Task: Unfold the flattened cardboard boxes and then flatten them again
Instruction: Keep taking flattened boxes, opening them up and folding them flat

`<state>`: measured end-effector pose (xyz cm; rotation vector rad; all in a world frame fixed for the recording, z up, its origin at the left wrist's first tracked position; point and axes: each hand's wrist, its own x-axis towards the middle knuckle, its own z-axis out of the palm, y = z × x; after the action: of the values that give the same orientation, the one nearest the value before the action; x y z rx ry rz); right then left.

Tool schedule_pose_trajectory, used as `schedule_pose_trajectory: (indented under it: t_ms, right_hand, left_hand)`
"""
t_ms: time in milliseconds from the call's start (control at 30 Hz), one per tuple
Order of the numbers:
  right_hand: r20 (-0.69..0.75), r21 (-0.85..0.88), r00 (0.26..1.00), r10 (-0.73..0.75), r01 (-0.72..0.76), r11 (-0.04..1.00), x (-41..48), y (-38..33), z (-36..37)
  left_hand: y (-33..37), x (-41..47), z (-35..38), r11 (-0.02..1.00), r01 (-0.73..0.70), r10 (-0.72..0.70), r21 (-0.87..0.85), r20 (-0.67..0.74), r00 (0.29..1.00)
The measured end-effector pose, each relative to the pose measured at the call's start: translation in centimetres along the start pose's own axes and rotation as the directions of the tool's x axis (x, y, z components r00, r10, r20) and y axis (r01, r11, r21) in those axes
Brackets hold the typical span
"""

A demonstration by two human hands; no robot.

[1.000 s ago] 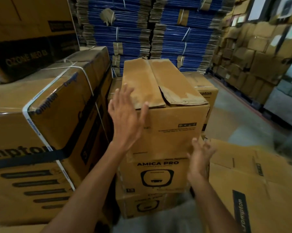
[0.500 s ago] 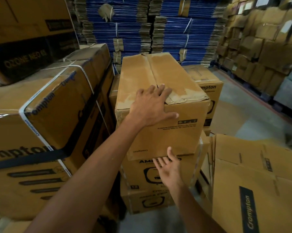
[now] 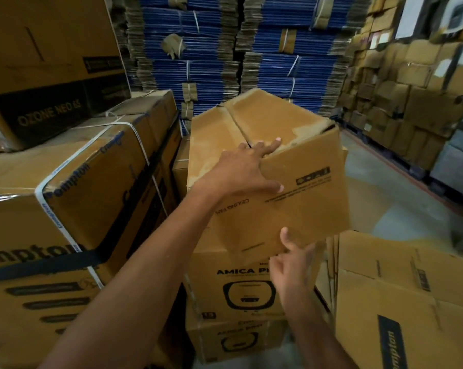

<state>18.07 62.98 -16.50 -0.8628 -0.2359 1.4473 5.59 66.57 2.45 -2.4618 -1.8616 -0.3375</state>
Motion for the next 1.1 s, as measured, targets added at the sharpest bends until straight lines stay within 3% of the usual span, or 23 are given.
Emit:
schedule_pose_trajectory:
  t_ms: [67, 133, 233, 367, 467, 567, 667, 800, 900, 1000, 1100]
  right_hand:
    - [0.025, 0.025, 0.990, -0.137, 0.137, 0.990, 0.7, -3.4, 0.4]
    - [0.118, 0.001, 0.954, -0.275, 0.277, 0.961, 1.3, -7.0, 1.3]
    - [0.240, -0.205, 0.856, -0.457, 0.505, 0.838, 1.6, -12.4, 3.0]
    - [0.472, -0.431, 0.699, -0.537, 0.714, 0.551, 0.9, -18.6, 6.4]
    - [0.596, -0.596, 0.639, -0.487, 0.758, 0.266, 0.1, -20.6, 9.6]
    - [0.660, -0.664, 0.624, -0.418, 0.745, 0.066, -0.5, -20.7, 11.9]
    - [0.743, -0.648, 0.580, -0.334, 0.747, -0.145, -0.8, -19.2, 13.2]
    - [0.845, -0.534, 0.469, -0.258, 0.702, -0.471, -1.5, -15.9, 14.5]
    - [0.905, -0.413, 0.381, -0.187, 0.691, -0.593, -1.4, -13.2, 14.5]
    - [0.943, -0.290, 0.323, -0.077, 0.688, -0.665, -1.6, -10.0, 14.1]
    - [0.949, -0.240, 0.314, -0.023, 0.673, -0.700, -1.5, -7.3, 12.9]
  left_hand:
    - [-1.0, -0.4, -0.6, 0.972, 0.023, -0.036, -0.232, -0.050, 0.998]
    - [-2.1, -1.2, -0.4, 0.881, -0.011, -0.063, -0.473, -0.141, 0.988]
    - [-2.5, -2.5, 2.0, 0.610, -0.093, -0.130, -0.787, -0.214, 0.968]
    - [-0.7, -3.8, 5.8, 0.255, -0.154, -0.316, -0.954, -0.233, 0.920]
    - [0.1, -3.7, 9.1, 0.028, -0.175, -0.420, -0.984, -0.170, 0.891]
    - [0.4, -3.8, 12.1, -0.084, -0.167, -0.491, -0.982, -0.105, 0.865]
    - [1.0, -4.1, 14.2, -0.232, -0.223, -0.554, -0.947, -0.060, 0.830]
    - [1.5, -4.5, 18.3, -0.495, -0.191, -0.520, -0.847, 0.113, 0.847]
    - [2.2, -5.4, 19.9, -0.629, -0.107, -0.432, -0.770, 0.232, 0.872]
    - [3.6, -6.4, 20.6, -0.679, 0.067, -0.441, -0.731, 0.480, 0.758]
    - [3.9, -7.1, 21.7, -0.705, 0.152, -0.409, -0.693, 0.572, 0.711]
